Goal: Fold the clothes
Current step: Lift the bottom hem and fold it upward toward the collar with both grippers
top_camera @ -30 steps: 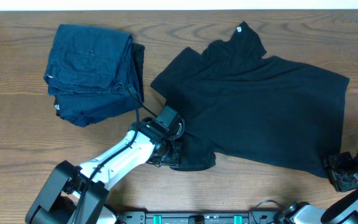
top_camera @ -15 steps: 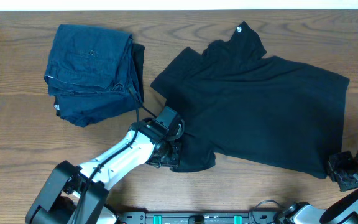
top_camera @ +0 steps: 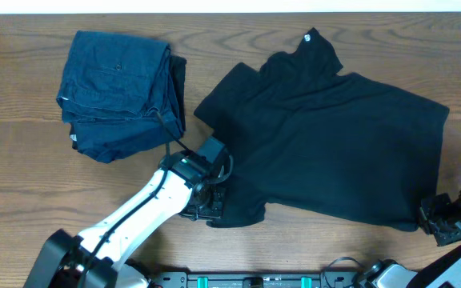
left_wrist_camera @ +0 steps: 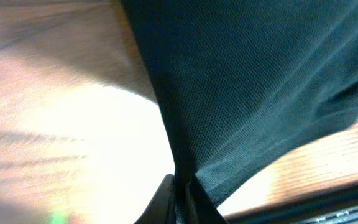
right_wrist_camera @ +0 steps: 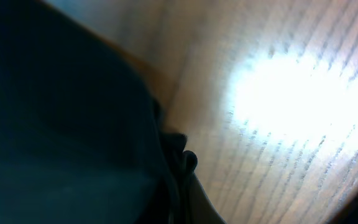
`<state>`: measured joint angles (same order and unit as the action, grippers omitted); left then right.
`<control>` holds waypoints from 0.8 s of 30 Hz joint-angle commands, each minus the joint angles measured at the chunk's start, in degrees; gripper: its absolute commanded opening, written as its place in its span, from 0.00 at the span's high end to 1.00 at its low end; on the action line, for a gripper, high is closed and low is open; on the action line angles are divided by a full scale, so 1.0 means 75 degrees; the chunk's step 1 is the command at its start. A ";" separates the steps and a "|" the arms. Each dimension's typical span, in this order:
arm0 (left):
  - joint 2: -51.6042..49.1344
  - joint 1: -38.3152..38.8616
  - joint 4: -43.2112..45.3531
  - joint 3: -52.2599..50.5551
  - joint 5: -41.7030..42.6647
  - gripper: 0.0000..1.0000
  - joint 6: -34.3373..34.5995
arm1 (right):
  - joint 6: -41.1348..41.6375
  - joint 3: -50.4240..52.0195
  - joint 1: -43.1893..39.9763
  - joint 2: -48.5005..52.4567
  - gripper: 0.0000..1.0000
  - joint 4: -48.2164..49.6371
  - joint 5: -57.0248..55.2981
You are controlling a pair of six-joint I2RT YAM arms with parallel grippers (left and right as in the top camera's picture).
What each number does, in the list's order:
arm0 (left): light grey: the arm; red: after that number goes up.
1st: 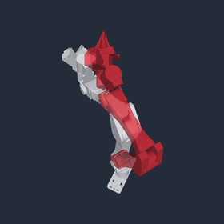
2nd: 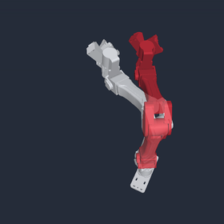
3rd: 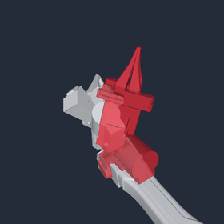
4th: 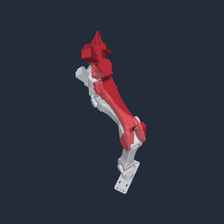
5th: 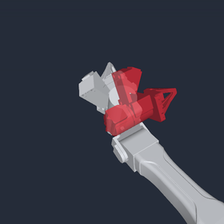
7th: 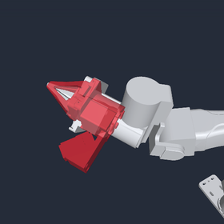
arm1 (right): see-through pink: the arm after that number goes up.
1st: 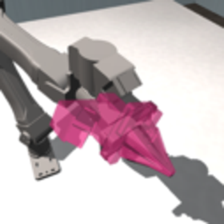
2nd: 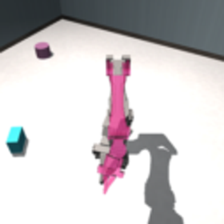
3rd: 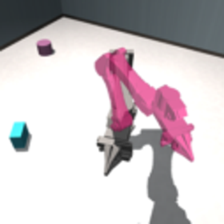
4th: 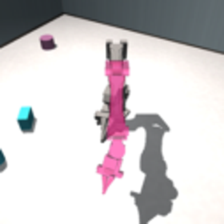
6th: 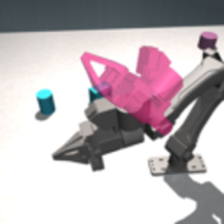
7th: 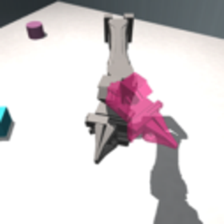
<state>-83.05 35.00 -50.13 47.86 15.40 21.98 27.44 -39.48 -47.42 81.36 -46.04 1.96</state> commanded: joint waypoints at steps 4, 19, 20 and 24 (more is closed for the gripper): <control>0.0187 0.0015 -0.0597 0.0912 -0.0405 0.94 0.0140 | 0.0055 -0.0189 0.0134 -0.0213 0.99 -0.0076 0.0050; 0.0079 0.0015 -0.0294 0.2967 -0.0647 0.94 0.0050 | 0.0020 -0.1174 0.0131 -0.0213 0.99 -0.0755 0.1192; 0.0029 0.0015 -0.0227 0.3022 -0.0688 0.94 0.0050 | 0.0015 -0.1326 0.0131 -0.0213 0.99 -0.0866 0.1142; -0.0219 0.0015 0.0259 0.3118 -0.0697 0.94 -0.0009 | 0.0020 -0.1524 0.0131 -0.0213 0.99 -0.0860 0.1148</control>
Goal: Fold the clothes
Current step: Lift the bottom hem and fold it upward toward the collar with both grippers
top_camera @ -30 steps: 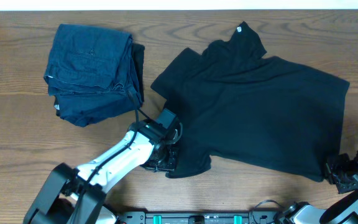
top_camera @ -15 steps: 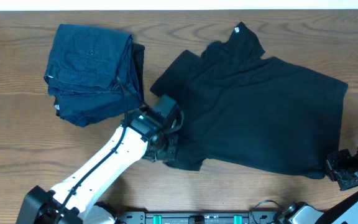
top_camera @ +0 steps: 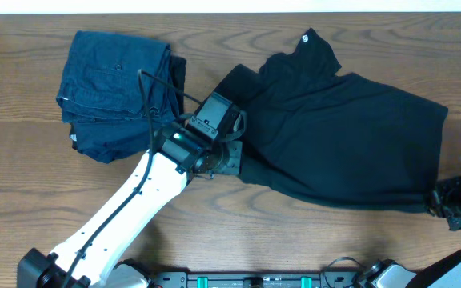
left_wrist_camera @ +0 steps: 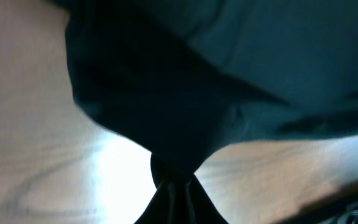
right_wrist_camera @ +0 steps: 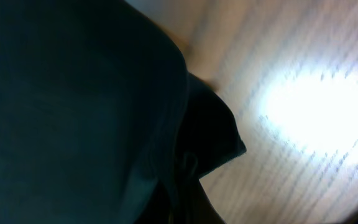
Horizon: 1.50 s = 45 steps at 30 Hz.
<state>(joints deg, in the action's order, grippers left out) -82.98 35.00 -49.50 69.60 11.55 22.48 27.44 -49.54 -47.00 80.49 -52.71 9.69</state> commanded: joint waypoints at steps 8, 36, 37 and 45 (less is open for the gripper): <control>-0.1005 -0.0076 0.1413 0.0405 -0.0245 0.94 -0.0192 | 0.0172 -0.0181 0.0079 -0.0082 0.99 0.0714 0.0169; -0.2629 -0.0356 0.3500 0.1107 -0.0303 0.94 -0.1052 | 0.0221 -0.0131 0.0612 0.1673 0.99 0.2865 0.0099; -0.2669 -0.0370 0.3593 0.1107 -0.0306 0.94 -0.1052 | 0.0224 -0.0131 0.0673 0.1702 0.99 0.2943 0.0041; -0.2847 -0.0405 0.3824 0.1107 -0.1294 0.94 -0.1017 | 0.0224 -0.0131 0.0886 0.1728 0.99 0.3276 -0.0265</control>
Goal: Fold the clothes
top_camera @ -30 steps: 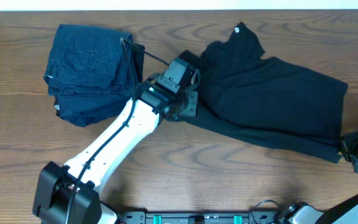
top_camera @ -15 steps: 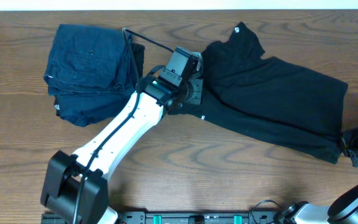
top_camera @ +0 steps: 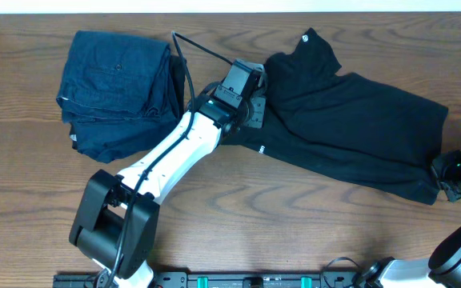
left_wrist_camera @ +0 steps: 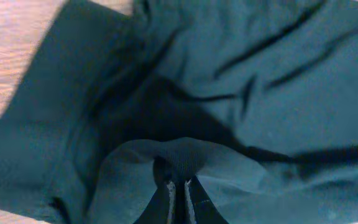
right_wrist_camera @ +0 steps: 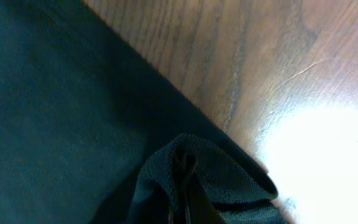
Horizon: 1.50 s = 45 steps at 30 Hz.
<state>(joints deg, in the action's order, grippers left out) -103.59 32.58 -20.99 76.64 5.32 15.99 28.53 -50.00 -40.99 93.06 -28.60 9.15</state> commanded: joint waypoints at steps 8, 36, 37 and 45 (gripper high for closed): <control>-0.0391 -0.0108 -0.0009 0.0163 -0.0982 0.94 0.0119 | 0.0076 -0.0067 0.0125 0.0052 0.99 0.0198 -0.0393; -0.1037 -0.0373 0.0396 0.0160 -0.1209 0.94 0.0595 | -0.0047 -0.0058 0.0475 0.0930 0.99 0.1160 -0.0495; -0.1067 -0.0373 0.0417 0.0160 -0.1207 0.94 0.0595 | -0.0047 -0.0058 0.0478 0.0930 0.99 0.1163 -0.0495; -0.1067 -0.0373 0.0860 0.0163 -0.1204 0.70 0.0557 | -0.0044 -0.0082 0.0475 0.0924 0.72 0.1253 -0.0475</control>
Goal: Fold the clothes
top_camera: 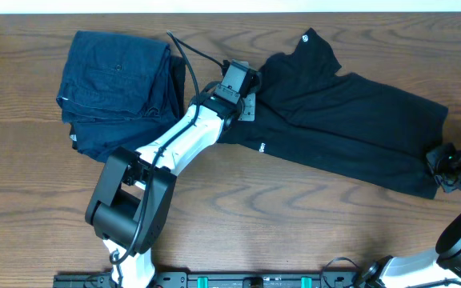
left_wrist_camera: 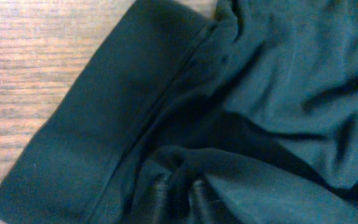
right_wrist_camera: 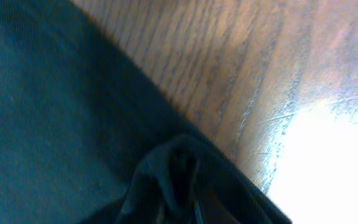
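Note:
The black shirt [top_camera: 350, 128] lies folded over on itself in a long slanting band across the table's right half, its collar [top_camera: 310, 40] at the top. My left gripper [top_camera: 245, 104] rests on the shirt's left end. In the left wrist view its fingers [left_wrist_camera: 160, 194] stand slightly apart, open, with a pucker of black cloth [left_wrist_camera: 174, 160] just ahead of them. My right gripper [top_camera: 440, 171] sits at the shirt's lower right corner. A raised fold of cloth [right_wrist_camera: 180, 167] covers most of its tips, which look parted.
A folded stack of dark blue trousers [top_camera: 118, 88] lies at the upper left, close beside the left arm. Bare wooden table [top_camera: 310, 232] runs along the front edge, where the left arm's white links [top_camera: 174, 148] cross it.
The left fingers were pressed together on the cloth and now stand apart, the cloth slack. The right gripper's tips also look wider. Both grippers have shifted only slightly; the shirt lies as before.
Both grippers were shut on the shirt's front hem with the shirt spread flat. Then the hem was lifted partway toward the collar side. Then it lay over the upper half, folding the shirt lengthwise. Now the fold rests there and the fingers have parted.

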`<state>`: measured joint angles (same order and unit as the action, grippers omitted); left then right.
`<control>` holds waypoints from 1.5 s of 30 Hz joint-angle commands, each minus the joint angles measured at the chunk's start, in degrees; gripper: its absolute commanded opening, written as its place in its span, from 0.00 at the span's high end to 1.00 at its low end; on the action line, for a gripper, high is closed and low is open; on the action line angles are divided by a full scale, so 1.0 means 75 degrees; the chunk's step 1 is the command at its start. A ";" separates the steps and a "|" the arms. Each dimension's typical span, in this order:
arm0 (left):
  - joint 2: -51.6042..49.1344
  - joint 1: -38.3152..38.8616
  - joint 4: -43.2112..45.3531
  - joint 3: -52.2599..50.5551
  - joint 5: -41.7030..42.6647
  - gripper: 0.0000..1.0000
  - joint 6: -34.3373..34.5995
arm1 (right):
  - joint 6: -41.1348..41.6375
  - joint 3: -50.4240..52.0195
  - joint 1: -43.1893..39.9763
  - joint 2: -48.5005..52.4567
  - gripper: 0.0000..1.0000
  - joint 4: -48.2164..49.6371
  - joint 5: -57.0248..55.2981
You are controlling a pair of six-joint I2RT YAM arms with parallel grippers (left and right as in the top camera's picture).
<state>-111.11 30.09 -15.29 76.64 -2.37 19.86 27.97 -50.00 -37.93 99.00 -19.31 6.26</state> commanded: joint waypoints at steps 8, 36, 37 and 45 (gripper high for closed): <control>0.0309 -0.0041 -0.0189 0.0452 -0.0175 0.25 -0.0527 | -0.0425 -0.0577 0.0067 -0.0087 0.25 -0.0373 0.0574; -0.0428 -0.0968 -0.2124 0.0204 0.0254 0.71 -0.0525 | -0.1250 -0.0769 0.1833 -0.0839 0.74 -0.2789 -0.0052; -0.0548 -0.0968 -0.2090 0.0204 0.0254 0.71 -0.0525 | -0.1215 -0.0688 0.1868 -0.0839 0.74 -0.2704 -0.0108; -0.1000 -0.0970 -0.2340 0.0201 0.0254 0.77 -0.0525 | -0.0868 0.0105 0.1836 -0.0804 0.85 -0.2710 -0.0568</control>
<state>-117.82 22.92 -31.38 78.74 -0.86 16.27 19.99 -51.24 -24.34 92.88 -39.57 5.10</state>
